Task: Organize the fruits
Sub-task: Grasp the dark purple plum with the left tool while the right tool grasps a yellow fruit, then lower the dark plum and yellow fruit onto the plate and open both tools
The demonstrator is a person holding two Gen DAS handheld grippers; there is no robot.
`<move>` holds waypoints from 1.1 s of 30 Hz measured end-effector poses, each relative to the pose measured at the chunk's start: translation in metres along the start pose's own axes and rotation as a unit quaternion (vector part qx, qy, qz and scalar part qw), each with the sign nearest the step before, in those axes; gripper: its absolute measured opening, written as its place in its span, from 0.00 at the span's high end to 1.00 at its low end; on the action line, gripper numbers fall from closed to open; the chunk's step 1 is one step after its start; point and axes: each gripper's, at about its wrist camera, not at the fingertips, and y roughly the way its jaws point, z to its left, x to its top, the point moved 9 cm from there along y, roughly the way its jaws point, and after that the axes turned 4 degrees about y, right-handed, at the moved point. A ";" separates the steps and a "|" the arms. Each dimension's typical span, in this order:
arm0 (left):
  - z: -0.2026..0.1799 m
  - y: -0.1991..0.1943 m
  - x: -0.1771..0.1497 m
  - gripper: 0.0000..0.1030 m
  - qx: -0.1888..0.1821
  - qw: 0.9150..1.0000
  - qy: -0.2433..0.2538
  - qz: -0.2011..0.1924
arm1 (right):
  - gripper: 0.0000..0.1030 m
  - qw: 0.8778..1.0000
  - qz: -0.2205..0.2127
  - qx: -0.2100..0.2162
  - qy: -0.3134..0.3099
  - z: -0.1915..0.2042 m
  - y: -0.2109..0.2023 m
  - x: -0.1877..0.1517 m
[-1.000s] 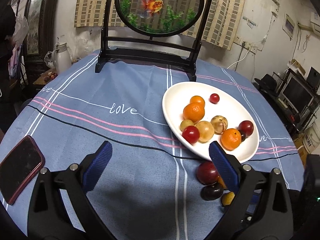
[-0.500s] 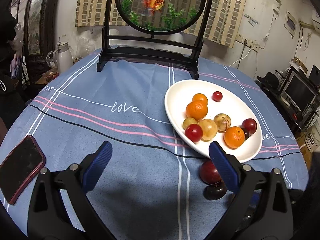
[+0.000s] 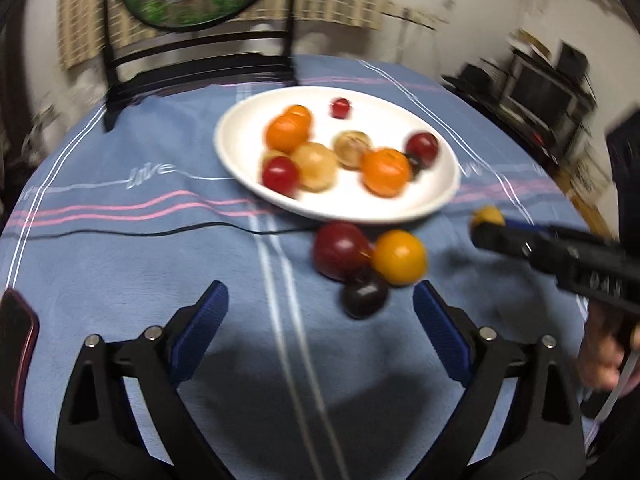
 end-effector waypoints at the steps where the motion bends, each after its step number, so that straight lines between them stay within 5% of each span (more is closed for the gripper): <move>1: -0.005 0.002 -0.001 0.14 -0.001 1.000 0.011 0.002 | 0.74 1.000 0.000 -0.002 -0.001 0.000 0.000 0.000; 6: -0.017 0.016 -0.008 0.46 -0.001 0.999 0.041 0.020 | 0.74 1.000 0.004 -0.005 0.000 0.000 0.001 -0.002; 9: -0.019 0.025 -0.009 0.53 -0.002 0.999 0.041 0.030 | 0.74 1.000 0.003 -0.005 0.001 0.000 0.000 -0.002; 18: -0.029 0.034 -0.012 0.65 -0.011 0.998 0.048 0.041 | 0.74 1.000 0.006 -0.006 -0.006 0.001 0.000 -0.004; 33: -0.030 0.017 -0.005 0.69 -0.015 0.999 0.044 0.011 | 0.74 1.000 0.000 -0.010 -0.006 -0.001 -0.003 -0.003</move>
